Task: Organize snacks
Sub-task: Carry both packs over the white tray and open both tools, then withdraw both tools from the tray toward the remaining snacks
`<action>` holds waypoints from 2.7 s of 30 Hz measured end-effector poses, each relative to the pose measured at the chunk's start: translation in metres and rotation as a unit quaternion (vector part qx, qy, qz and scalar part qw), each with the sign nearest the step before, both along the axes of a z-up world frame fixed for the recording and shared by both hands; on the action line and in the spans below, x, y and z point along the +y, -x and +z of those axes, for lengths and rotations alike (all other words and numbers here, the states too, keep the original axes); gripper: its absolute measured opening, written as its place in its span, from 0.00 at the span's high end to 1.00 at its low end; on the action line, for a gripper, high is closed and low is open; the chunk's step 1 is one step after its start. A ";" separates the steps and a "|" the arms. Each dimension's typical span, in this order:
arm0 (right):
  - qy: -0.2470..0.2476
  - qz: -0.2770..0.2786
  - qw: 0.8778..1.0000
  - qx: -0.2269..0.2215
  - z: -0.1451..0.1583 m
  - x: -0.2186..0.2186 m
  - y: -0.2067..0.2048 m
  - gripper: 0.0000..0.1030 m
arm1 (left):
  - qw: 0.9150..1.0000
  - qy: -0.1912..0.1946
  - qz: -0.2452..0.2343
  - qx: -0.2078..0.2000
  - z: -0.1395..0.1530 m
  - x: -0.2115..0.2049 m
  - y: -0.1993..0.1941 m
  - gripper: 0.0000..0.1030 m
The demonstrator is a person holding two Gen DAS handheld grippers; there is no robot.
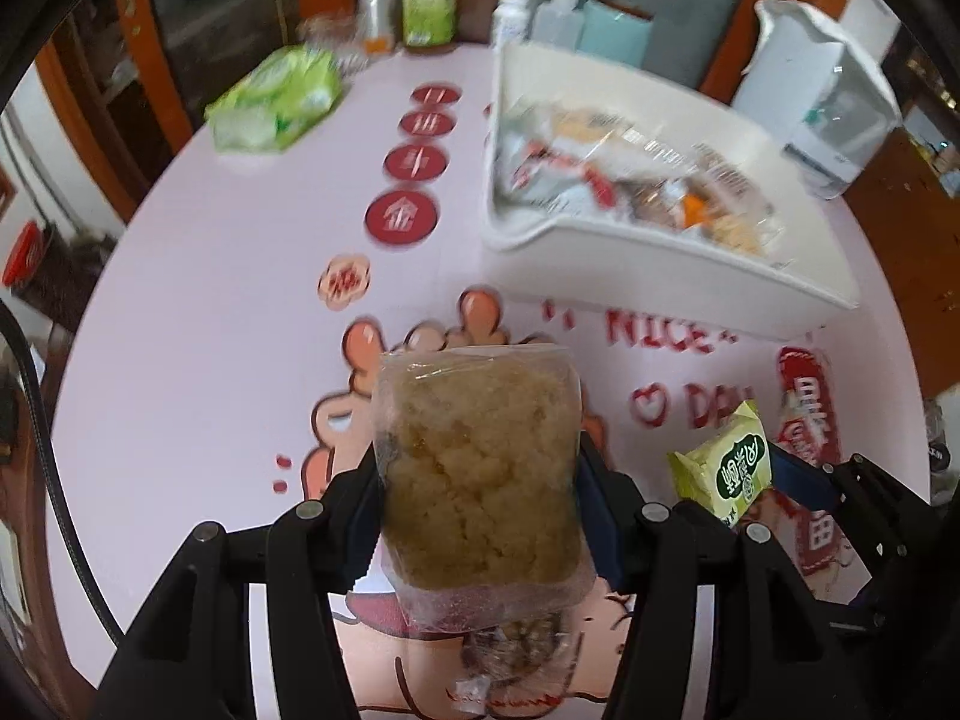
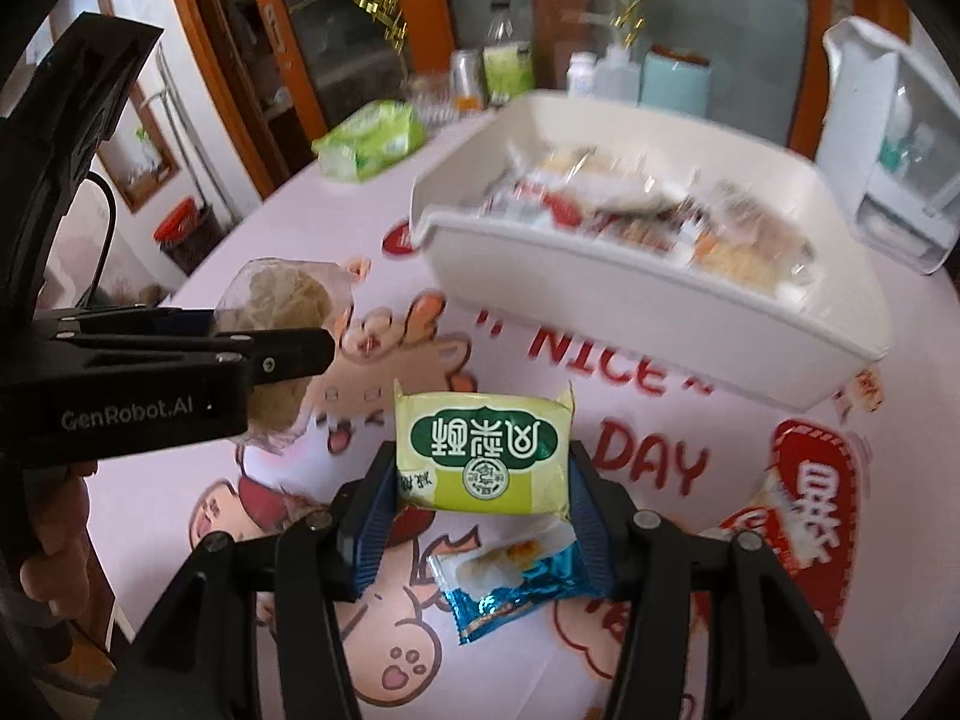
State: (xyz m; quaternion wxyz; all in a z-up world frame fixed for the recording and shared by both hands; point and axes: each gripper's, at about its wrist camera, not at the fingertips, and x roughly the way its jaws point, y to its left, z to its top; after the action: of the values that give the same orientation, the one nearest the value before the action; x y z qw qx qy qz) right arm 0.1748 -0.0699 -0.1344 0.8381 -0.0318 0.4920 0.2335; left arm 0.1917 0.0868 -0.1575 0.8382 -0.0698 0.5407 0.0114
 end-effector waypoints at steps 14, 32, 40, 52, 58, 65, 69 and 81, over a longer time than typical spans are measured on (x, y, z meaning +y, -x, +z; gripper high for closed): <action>-0.006 -0.092 0.988 -0.127 0.117 -0.062 -0.062 0.48 | 0.989 -0.024 -0.071 -0.127 0.124 -0.037 -0.045 0.46; 0.013 -0.163 0.982 -0.095 0.128 -0.084 -0.172 0.47 | 0.984 -0.054 -0.074 -0.154 0.169 -0.067 -0.142 0.46; 0.005 -0.167 0.986 -0.019 0.062 -0.073 -0.186 0.36 | 0.991 -0.067 -0.077 -0.091 0.105 -0.072 -0.167 0.41; -0.007 -0.191 0.981 -0.040 0.043 -0.068 -0.145 0.21 | 0.997 -0.033 -0.040 -0.060 0.062 -0.045 -0.154 0.12; -0.005 -0.199 0.979 -0.052 0.054 -0.071 -0.120 0.20 | 0.992 -0.068 -0.053 -0.093 0.082 -0.053 -0.129 0.12; 0.009 -0.212 0.974 -0.077 0.080 -0.071 -0.078 0.20 | 0.986 -0.074 -0.078 -0.130 0.112 -0.062 -0.090 0.12; 0.017 -0.217 0.972 -0.085 0.091 -0.070 -0.054 0.20 | 0.984 -0.064 -0.084 -0.144 0.129 -0.060 -0.067 0.12; 0.038 -0.235 0.966 -0.100 0.102 -0.068 0.022 0.20 | 0.978 -0.052 -0.116 -0.164 0.137 -0.047 0.008 0.12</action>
State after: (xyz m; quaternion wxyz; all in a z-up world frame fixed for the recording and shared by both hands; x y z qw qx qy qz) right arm 0.1531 -0.1377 -0.0325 0.9127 0.0298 0.4075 0.0068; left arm 0.1833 0.0395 -0.0209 0.9136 0.0363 0.3988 -0.0698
